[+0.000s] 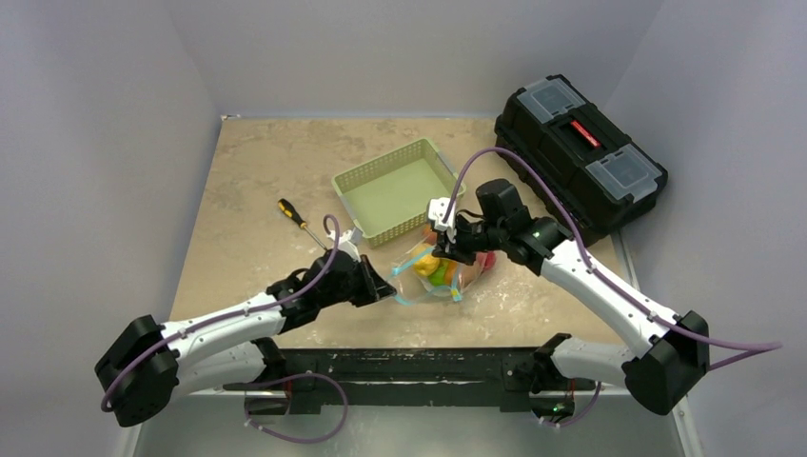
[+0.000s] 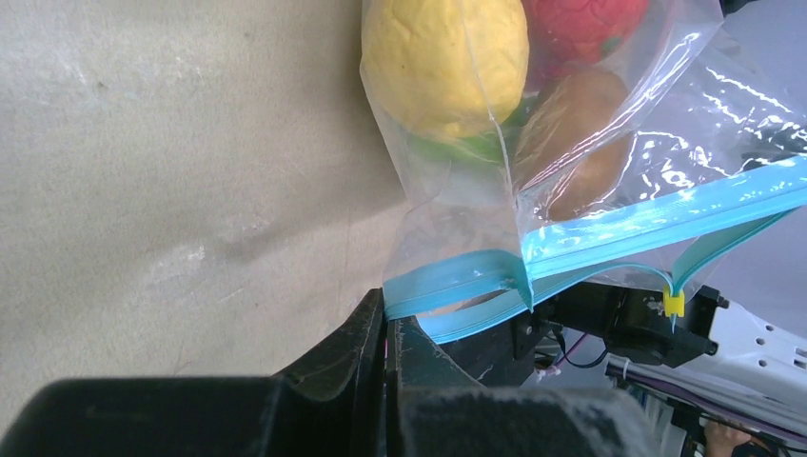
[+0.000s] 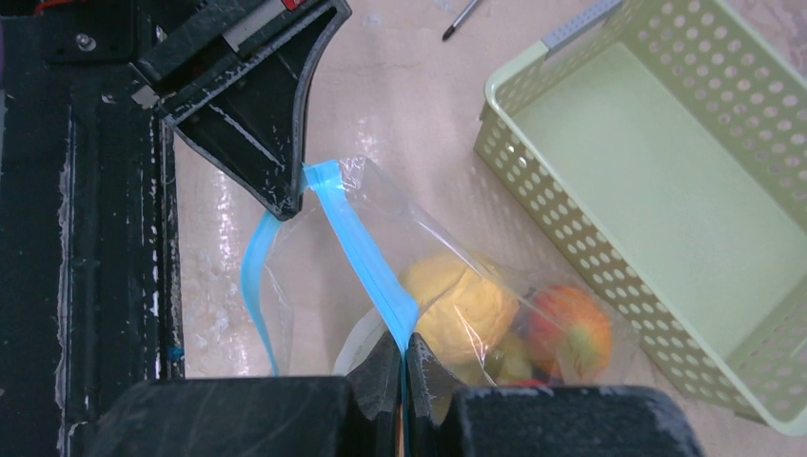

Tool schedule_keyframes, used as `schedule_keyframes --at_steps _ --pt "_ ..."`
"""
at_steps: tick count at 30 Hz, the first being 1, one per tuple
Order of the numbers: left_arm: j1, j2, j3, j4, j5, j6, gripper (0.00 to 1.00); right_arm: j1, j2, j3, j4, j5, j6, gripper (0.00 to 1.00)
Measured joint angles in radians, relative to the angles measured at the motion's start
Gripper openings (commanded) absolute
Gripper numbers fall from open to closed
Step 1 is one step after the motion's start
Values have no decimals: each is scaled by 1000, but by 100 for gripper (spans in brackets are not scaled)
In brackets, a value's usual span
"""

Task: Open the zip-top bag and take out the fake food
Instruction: Open the zipper of the food storage bag at the center of the board, then pick up the fake vegetable from the zipper food storage bag.

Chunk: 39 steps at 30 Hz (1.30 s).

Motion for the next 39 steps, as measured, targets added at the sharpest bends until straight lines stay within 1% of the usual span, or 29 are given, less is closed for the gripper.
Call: schedule_keyframes --at_steps 3,4,8,11,13,14,20,22,25,29,32,36,39 --pt "14 -31 0 -24 -2 14 0 8 0 2 3 -27 2 0" --pt "17 -45 0 -39 -1 23 3 11 0 0 5 -35 2 0" --pt "18 -113 0 -114 10 57 28 18 0 -45 60 -45 13 0" --pt "20 -201 0 -211 21 93 52 18 2 -81 90 -47 24 0" --pt "22 -277 0 -259 49 125 66 18 3 -89 103 -46 31 0" --pt "23 -307 0 -274 65 135 68 18 4 -90 110 -47 32 0" --pt "23 -489 -1 -298 217 235 72 18 4 -116 156 -46 46 0" --pt "23 -534 -11 -254 264 256 72 18 4 -121 156 -47 47 0" --pt "22 -558 -42 -128 313 265 73 17 4 -121 163 -50 47 0" --pt "-6 -479 -53 32 328 290 75 9 0 -121 164 -61 49 0" --pt "-66 -380 -37 85 292 332 78 -3 -7 -121 166 -66 50 0" --pt "-139 -280 -15 136 213 380 88 -16 -14 -121 170 -73 50 0" --pt "-152 -252 -24 207 154 382 95 -18 -15 -121 171 -82 50 0"
